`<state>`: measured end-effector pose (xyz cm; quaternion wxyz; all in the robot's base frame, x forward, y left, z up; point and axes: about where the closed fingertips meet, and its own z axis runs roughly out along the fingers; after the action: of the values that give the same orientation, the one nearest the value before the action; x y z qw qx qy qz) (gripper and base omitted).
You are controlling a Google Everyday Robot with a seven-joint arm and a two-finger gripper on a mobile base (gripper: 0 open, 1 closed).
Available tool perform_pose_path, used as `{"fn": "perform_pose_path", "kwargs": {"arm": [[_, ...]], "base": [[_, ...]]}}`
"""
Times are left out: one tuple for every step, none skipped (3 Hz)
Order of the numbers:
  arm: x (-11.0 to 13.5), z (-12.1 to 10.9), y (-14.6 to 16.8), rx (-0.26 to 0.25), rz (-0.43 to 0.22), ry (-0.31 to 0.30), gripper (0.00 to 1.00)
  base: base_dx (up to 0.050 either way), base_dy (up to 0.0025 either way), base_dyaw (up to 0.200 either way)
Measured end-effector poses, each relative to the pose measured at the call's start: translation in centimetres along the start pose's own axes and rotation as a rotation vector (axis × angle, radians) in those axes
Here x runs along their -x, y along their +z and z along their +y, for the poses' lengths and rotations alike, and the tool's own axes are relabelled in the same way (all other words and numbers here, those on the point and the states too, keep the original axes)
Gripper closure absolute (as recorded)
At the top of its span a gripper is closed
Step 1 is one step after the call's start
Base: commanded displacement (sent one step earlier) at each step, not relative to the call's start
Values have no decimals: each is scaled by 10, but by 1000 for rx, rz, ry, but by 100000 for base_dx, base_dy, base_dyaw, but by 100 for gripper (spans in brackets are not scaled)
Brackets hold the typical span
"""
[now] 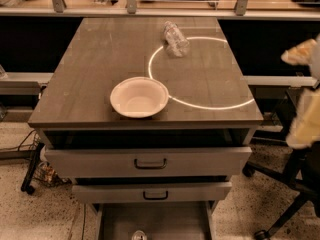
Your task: Pick 7up can from bottom drawer and place on counter
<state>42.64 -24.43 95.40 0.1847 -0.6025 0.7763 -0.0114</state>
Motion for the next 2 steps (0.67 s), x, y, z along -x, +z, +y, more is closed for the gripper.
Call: {"fn": "perform_pose_path", "kwargs": {"arm": [[-48, 26, 25, 45, -74, 47, 0], [-69, 56, 69, 124, -162, 75, 0]], "base": [[0, 0, 0], [0, 0, 0]]}}
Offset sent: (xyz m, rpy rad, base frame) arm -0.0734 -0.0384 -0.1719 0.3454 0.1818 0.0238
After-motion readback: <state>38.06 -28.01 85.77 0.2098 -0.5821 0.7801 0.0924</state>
